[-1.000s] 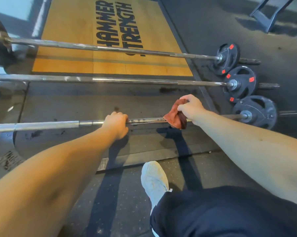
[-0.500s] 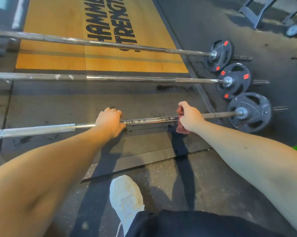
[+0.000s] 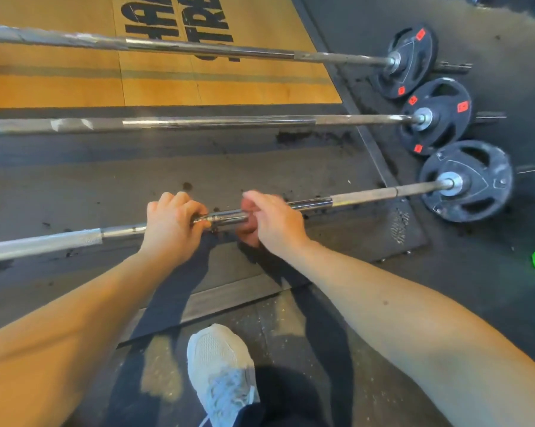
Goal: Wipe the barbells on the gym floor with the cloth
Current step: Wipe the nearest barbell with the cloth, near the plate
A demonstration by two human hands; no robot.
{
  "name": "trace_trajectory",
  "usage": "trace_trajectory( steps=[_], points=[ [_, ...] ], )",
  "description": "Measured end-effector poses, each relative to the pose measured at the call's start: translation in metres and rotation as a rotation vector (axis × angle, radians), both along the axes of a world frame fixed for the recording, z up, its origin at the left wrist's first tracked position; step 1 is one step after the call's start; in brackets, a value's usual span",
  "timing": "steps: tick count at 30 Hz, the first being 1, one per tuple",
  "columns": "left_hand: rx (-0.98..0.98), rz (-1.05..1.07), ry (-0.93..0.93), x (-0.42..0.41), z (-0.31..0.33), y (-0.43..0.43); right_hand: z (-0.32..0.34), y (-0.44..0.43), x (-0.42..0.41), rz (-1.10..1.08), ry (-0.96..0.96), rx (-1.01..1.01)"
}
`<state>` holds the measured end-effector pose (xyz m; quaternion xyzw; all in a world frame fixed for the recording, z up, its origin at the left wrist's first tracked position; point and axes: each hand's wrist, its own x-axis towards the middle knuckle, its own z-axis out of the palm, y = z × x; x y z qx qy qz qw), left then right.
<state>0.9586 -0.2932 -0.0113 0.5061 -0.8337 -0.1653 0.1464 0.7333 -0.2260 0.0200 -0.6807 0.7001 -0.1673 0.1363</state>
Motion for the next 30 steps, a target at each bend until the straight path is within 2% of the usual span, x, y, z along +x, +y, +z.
trace_trajectory(
  steps=[3, 5, 6, 7, 9, 10, 11, 12, 14, 16, 17, 19, 22, 24, 26, 30],
  points=[
    [0.01, 0.003, 0.014, -0.002, 0.0, 0.001, 0.003, 0.012, -0.087, -0.278, 0.134, 0.048],
    [0.029, 0.007, 0.032, -0.002, -0.001, 0.003, 0.001, 0.011, -0.112, -0.402, 0.147, 0.128],
    [0.034, 0.009, 0.037, -0.002, -0.002, 0.004, 0.001, 0.009, -0.108, -0.423, 0.064, 0.161],
    [0.036, 0.013, 0.036, -0.002, -0.002, 0.005, -0.001, 0.005, -0.094, -0.46, 0.067, 0.179],
    [0.04, 0.02, 0.016, -0.001, 0.001, 0.005, -0.006, 0.001, -0.046, -0.538, 0.025, 0.075],
    [0.042, 0.019, 0.003, -0.001, 0.002, 0.005, -0.011, 0.002, -0.018, -0.534, -0.07, -0.027],
    [0.046, 0.019, -0.008, -0.001, 0.004, 0.004, -0.01, 0.004, 0.013, -0.45, -0.085, -0.109],
    [0.053, 0.017, -0.017, 0.001, 0.005, 0.003, -0.01, 0.006, 0.043, -0.31, -0.11, -0.116],
    [0.06, -0.003, -0.036, 0.007, 0.006, 0.002, -0.009, 0.008, 0.07, -0.027, -0.024, -0.066],
    [0.043, -0.013, -0.043, 0.017, 0.006, -0.001, -0.008, 0.004, 0.052, 0.11, -0.015, -0.086],
    [0.04, -0.013, -0.038, 0.022, 0.007, -0.003, -0.003, 0.004, 0.035, 0.115, 0.022, -0.116],
    [0.047, -0.006, -0.031, 0.031, 0.008, -0.006, 0.003, 0.006, -0.017, -0.017, 0.176, -0.067],
    [0.065, -0.001, -0.05, 0.044, 0.011, -0.007, 0.003, 0.006, -0.072, -0.434, 0.066, 0.053],
    [0.083, 0.006, -0.06, 0.053, 0.014, -0.006, -0.003, 0.003, -0.06, -0.552, -0.015, 0.056],
    [0.083, 0.031, -0.065, 0.066, 0.017, -0.005, -0.005, 0.002, -0.019, -0.517, -0.044, 0.012],
    [0.061, 0.098, -0.077, 0.105, 0.02, -0.003, -0.011, 0.0, 0.085, -0.294, -0.196, -0.031]
  ],
)
